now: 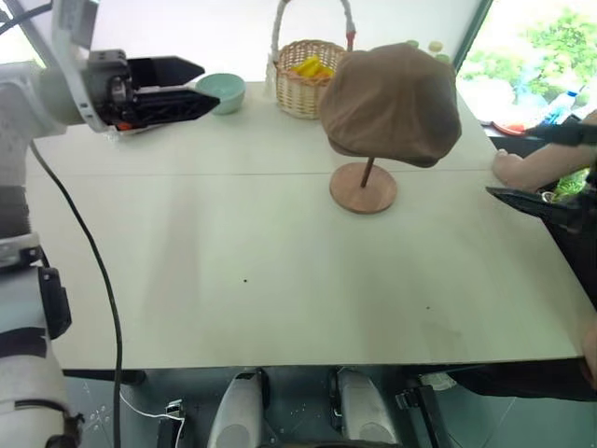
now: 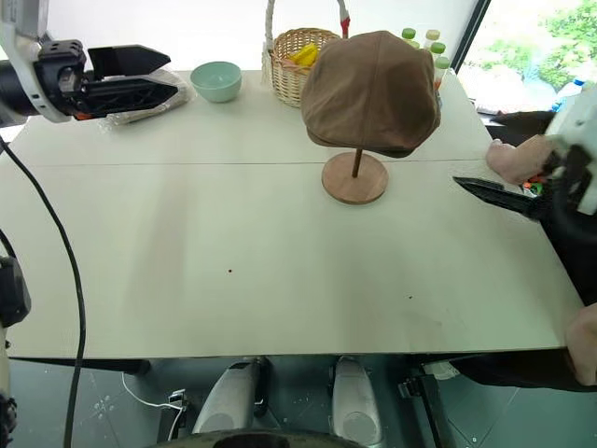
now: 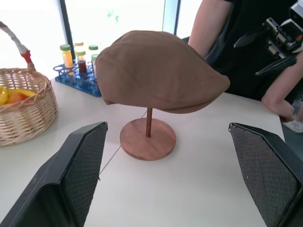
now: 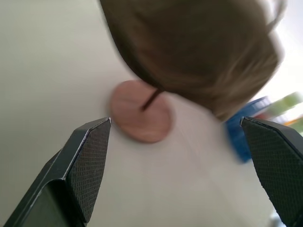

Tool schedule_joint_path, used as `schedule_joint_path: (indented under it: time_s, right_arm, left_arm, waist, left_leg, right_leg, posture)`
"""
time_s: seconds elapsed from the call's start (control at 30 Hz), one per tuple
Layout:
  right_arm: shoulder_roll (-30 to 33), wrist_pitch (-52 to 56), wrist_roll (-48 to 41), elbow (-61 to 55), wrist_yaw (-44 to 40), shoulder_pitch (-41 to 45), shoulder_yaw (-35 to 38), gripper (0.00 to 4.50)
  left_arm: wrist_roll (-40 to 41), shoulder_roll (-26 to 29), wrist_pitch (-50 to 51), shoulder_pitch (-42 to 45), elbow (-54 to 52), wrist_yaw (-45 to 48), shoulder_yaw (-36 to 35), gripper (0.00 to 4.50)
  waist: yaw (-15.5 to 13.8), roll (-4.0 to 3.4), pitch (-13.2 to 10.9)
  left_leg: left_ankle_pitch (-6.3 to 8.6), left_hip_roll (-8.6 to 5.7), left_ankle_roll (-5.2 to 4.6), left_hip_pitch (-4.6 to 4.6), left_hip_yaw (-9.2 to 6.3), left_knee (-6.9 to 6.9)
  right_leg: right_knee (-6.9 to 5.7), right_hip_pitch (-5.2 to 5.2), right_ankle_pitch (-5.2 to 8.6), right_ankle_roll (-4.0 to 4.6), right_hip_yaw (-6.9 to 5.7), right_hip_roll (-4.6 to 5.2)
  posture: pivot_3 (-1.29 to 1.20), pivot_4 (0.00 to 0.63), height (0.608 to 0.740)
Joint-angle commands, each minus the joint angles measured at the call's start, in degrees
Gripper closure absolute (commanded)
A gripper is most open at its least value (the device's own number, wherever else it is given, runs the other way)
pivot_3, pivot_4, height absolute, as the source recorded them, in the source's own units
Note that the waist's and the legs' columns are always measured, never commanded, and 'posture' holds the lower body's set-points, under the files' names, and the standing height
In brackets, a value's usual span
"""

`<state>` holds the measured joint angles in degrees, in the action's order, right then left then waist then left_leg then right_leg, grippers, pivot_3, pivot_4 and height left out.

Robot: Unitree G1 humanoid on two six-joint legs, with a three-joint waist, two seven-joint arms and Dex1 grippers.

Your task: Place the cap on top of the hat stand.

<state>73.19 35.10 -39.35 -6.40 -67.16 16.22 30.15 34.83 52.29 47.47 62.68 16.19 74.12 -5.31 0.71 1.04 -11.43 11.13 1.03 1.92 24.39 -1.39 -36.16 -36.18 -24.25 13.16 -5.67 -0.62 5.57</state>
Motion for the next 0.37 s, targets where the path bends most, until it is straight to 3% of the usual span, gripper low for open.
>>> schedule_joint_path:
  time_s: [0.03,0.23,0.37]
  right_arm:
    - [4.7,9.9,-7.7,7.4,-4.4,8.6,-1.4,0.04]
    - [4.8,12.2,-6.0,16.7,-6.4,21.1,-9.3,0.04]
    - [3.8,11.7,-5.0,18.4,-7.6,24.7,-12.2,0.04]
  left_arm:
    - [0.2,1.9,-1.3,-0.2,-2.0,1.3,-1.7,0.2]
    - [1.0,2.9,-0.7,-1.5,-4.4,1.0,-2.6,0.2]
    - [1.5,3.6,-0.5,-2.8,-6.4,0.2,-3.5,0.2]
  waist:
    - [0.1,0.0,0.0]
    - [0.3,-0.01,0.0]
    - [0.3,-0.01,0.0]
  left_leg:
    - [0.0,0.0,0.0,0.0,0.01,-0.01]
    - [0.02,0.02,-0.01,0.02,0.07,0.06]
    - [0.04,0.02,-0.04,0.05,0.15,0.09]
  right_leg:
    - [-0.01,-0.03,0.0,0.0,0.01,0.0]
    - [0.02,-0.13,0.01,0.01,0.04,-0.01]
    - [0.02,-0.21,0.02,-0.01,0.11,-0.01]
  posture:
    - [0.0,0.15,0.74]
    - [0.0,0.15,0.74]
    - [0.0,0.15,0.74]
